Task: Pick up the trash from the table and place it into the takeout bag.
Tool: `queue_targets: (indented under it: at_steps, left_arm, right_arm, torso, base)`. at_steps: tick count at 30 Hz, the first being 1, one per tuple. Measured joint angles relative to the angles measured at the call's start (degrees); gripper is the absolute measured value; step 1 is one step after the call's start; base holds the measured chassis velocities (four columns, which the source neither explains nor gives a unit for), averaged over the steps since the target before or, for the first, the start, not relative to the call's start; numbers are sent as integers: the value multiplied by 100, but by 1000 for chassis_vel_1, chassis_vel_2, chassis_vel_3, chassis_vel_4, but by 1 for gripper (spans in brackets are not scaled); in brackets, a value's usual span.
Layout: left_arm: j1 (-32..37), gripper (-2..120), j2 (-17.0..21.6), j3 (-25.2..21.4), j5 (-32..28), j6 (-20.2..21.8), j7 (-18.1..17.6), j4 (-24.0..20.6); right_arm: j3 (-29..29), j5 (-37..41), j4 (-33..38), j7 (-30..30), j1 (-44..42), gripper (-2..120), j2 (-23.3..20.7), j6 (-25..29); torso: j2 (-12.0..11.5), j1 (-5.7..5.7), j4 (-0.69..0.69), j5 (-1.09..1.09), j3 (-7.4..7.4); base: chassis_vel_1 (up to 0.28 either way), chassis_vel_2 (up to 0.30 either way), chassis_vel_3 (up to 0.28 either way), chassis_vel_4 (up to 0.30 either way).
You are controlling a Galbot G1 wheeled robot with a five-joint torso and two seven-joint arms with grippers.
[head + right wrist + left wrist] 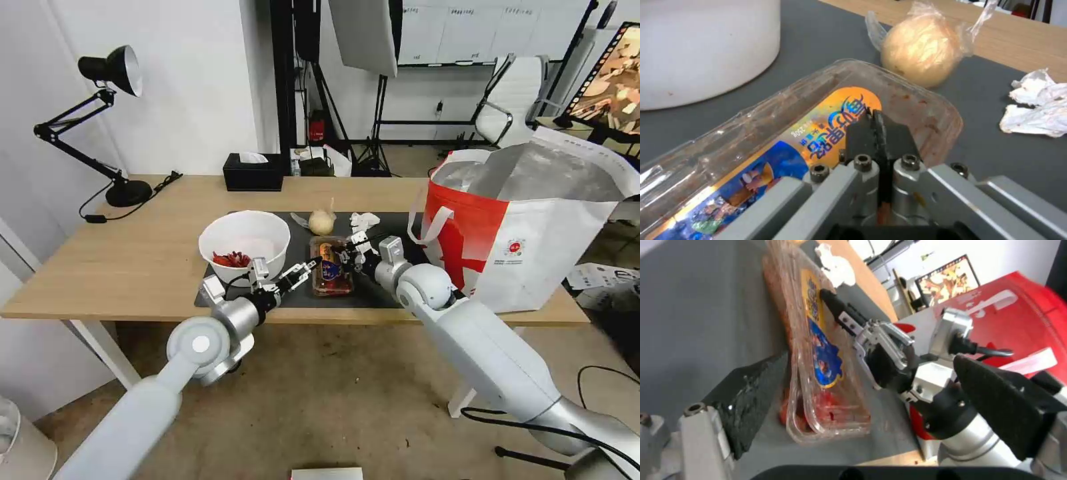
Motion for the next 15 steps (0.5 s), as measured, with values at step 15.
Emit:
queue_targets:
  at_steps: [15]
  left_arm:
    - [-684,100,-103,498,-58,413,-615,521]
  right_arm:
    - [4,2,109,45,-85,0,-16,-2]
  torso:
    - [0,0,0,0,0]
  base:
    - [0,0,0,0]
